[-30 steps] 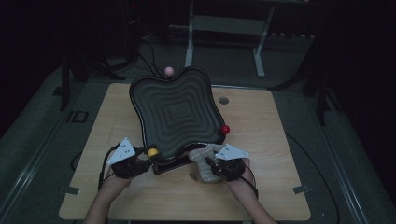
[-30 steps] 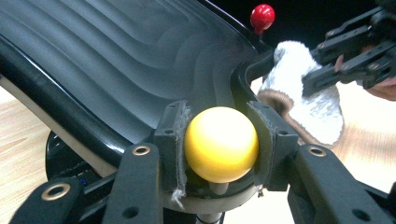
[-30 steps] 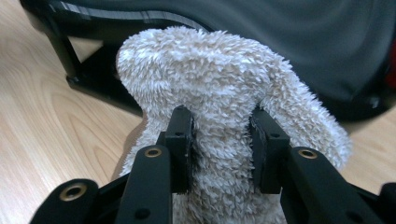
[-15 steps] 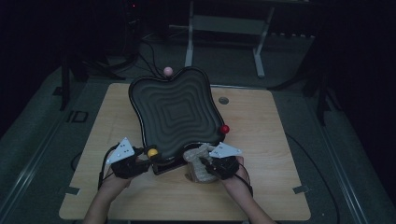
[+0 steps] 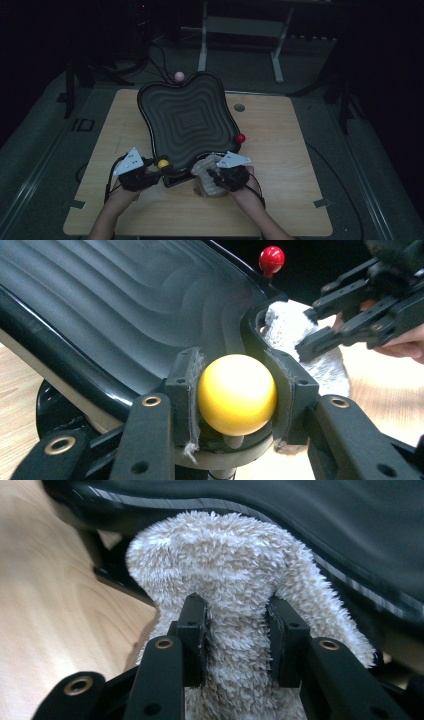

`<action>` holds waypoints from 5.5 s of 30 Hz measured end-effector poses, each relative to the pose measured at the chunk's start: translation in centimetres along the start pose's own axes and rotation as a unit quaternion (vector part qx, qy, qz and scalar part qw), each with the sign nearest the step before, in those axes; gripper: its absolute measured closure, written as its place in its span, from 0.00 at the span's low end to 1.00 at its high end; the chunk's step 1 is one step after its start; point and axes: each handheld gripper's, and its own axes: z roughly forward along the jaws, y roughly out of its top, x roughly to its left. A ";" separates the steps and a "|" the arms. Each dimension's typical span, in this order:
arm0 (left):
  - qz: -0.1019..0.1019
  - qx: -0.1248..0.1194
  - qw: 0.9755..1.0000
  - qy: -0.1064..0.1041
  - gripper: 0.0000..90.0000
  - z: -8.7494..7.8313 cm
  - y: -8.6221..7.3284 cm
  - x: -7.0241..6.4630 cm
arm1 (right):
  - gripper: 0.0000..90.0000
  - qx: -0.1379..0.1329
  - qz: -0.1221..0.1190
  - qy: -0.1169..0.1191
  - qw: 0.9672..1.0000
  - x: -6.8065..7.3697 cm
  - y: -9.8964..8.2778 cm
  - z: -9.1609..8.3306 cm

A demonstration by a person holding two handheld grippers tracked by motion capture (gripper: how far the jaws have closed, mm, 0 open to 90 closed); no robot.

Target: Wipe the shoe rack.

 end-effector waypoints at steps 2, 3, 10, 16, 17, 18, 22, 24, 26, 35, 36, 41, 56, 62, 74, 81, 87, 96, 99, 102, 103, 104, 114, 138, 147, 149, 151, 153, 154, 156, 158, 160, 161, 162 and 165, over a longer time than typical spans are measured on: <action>0.000 0.001 1.000 -0.001 0.66 0.0 0.0 0.1 | 0.72 -0.004 -0.003 0.000 1.000 0.1 0.2 -0.1; 0.000 0.000 1.000 -0.001 0.66 0.0 0.0 0.1 | 0.72 -0.009 -0.009 -0.004 1.000 0.3 0.6 -0.2; 0.000 0.000 1.000 -0.001 0.66 0.0 0.0 0.0 | 0.72 0.000 -0.006 0.008 1.000 0.5 0.8 0.8; 0.000 0.001 1.000 -0.002 0.66 0.0 0.0 0.1 | 0.73 0.003 -0.004 0.011 1.000 0.4 0.9 1.3; -0.001 0.001 1.000 -0.001 0.66 0.0 0.0 0.0 | 0.73 0.008 -0.006 0.015 1.000 0.5 0.8 1.4; -0.001 0.001 1.000 -0.001 0.66 0.0 0.0 0.0 | 0.73 0.008 -0.006 0.015 1.000 0.5 0.8 1.4; -0.001 0.002 1.000 0.001 0.66 0.0 0.0 0.0 | 0.73 -0.007 -0.017 0.034 0.999 1.6 1.6 0.0; -0.001 0.001 1.000 0.001 0.66 0.0 0.0 0.0 | 0.73 -0.025 -0.023 0.039 0.999 2.1 2.3 -1.0; -0.001 0.001 1.000 0.001 0.66 0.0 0.0 0.0 | 0.73 -0.038 -0.024 0.044 0.998 2.3 2.6 -1.6; -0.001 -0.001 1.000 0.003 0.66 0.0 0.0 -0.1 | 0.74 -0.071 -0.019 0.082 0.994 3.1 3.5 -3.6; -0.001 -0.001 1.000 0.003 0.66 0.0 0.0 -0.1 | 0.74 -0.078 -0.019 0.085 0.993 3.1 3.6 -3.9; -0.001 0.000 1.000 0.004 0.66 0.0 0.0 -0.1 | 0.74 -0.083 -0.007 0.072 0.994 2.7 3.9 -3.3; -0.003 -0.001 1.000 0.002 0.66 0.0 0.0 -0.1 | 0.78 -0.036 0.001 0.069 0.997 3.4 1.8 0.6; -0.005 0.000 1.000 0.002 0.66 0.0 0.0 0.0 | 0.79 -0.038 0.000 0.059 0.998 3.8 1.8 1.4; -0.005 0.001 1.000 0.003 0.66 0.0 0.0 -0.1 | 0.80 -0.039 -0.018 0.062 0.997 5.2 1.9 1.3; -0.006 0.000 1.000 0.003 0.66 0.0 0.0 -0.1 | 0.80 -0.038 -0.019 0.087 0.995 6.2 2.0 1.0; -0.005 0.001 1.000 0.004 0.66 0.0 0.0 -0.2 | 0.80 -0.023 -0.032 0.096 0.995 7.1 1.8 2.4; -0.006 0.000 1.000 0.003 0.66 0.0 0.0 -0.1 | 0.80 -0.025 -0.044 0.113 0.992 8.4 2.7 3.0; -0.006 0.000 1.000 0.002 0.66 0.0 0.0 -0.1 | 0.80 -0.006 -0.040 0.122 0.992 8.5 2.2 4.1; -0.005 0.000 1.000 0.001 0.66 0.0 0.0 -0.1 | 0.79 -0.010 -0.047 0.125 0.991 8.8 2.5 3.4; -0.006 0.000 1.000 0.001 0.66 0.0 0.0 -0.1 | 0.79 -0.022 -0.051 0.122 0.991 8.6 2.9 2.6; -0.006 0.000 1.000 0.001 0.66 0.0 0.0 -0.1 | 0.79 -0.022 -0.051 0.122 0.991 8.6 2.9 2.6; -0.005 0.000 1.000 0.000 0.66 0.0 0.0 -0.1 | 0.79 -0.017 -0.045 0.099 0.994 6.9 2.1 1.6; -0.009 -0.002 1.000 -0.007 0.66 0.0 0.0 0.1 | 0.79 -0.030 0.002 0.032 0.999 2.6 1.3 1.3; -0.011 -0.005 1.000 -0.011 0.66 -0.1 -0.1 0.1 | 0.79 -0.033 0.015 0.021 0.999 1.3 1.5 0.8; -0.012 -0.006 1.000 -0.011 0.66 0.0 -0.1 0.1 | 0.79 -0.026 0.023 0.014 0.999 0.8 0.9 1.5; -0.014 -0.007 1.000 -0.012 0.66 -0.1 -0.1 0.2 | 0.79 -0.021 0.029 0.017 0.999 0.7 0.7 1.7; -0.014 -0.006 1.000 -0.012 0.66 -0.1 -0.1 0.1 | 0.79 -0.018 0.031 0.018 0.999 0.6 0.7 1.5; -0.014 -0.007 1.000 -0.012 0.66 -0.1 -0.1 0.1 | 0.79 -0.022 0.026 0.015 0.999 0.7 0.9 1.1; -0.015 -0.007 1.000 -0.014 0.66 -0.1 -0.1 0.2 | 0.79 -0.027 0.025 0.013 0.999 0.7 1.1 0.8; -0.015 -0.007 1.000 -0.014 0.66 0.0 -0.1 0.2 | 0.79 -0.031 0.019 0.005 0.999 0.5 1.3 0.4; -0.016 -0.008 1.000 -0.016 0.66 0.0 -0.2 0.2 | 0.80 -0.026 0.024 0.002 0.999 0.1 0.9 0.8; -0.017 -0.008 1.000 -0.016 0.66 0.0 -0.2 0.2 | 0.80 -0.015 0.029 0.001 0.999 -0.1 0.4 1.4; -0.016 -0.008 1.000 -0.016 0.66 0.0 -0.1 0.1 | 0.80 -0.010 0.032 0.002 0.999 -0.2 0.3 1.5; -0.018 -0.008 1.000 -0.018 0.66 0.0 -0.2 0.2 | 0.80 -0.011 0.033 0.004 0.999 -0.2 0.5 1.0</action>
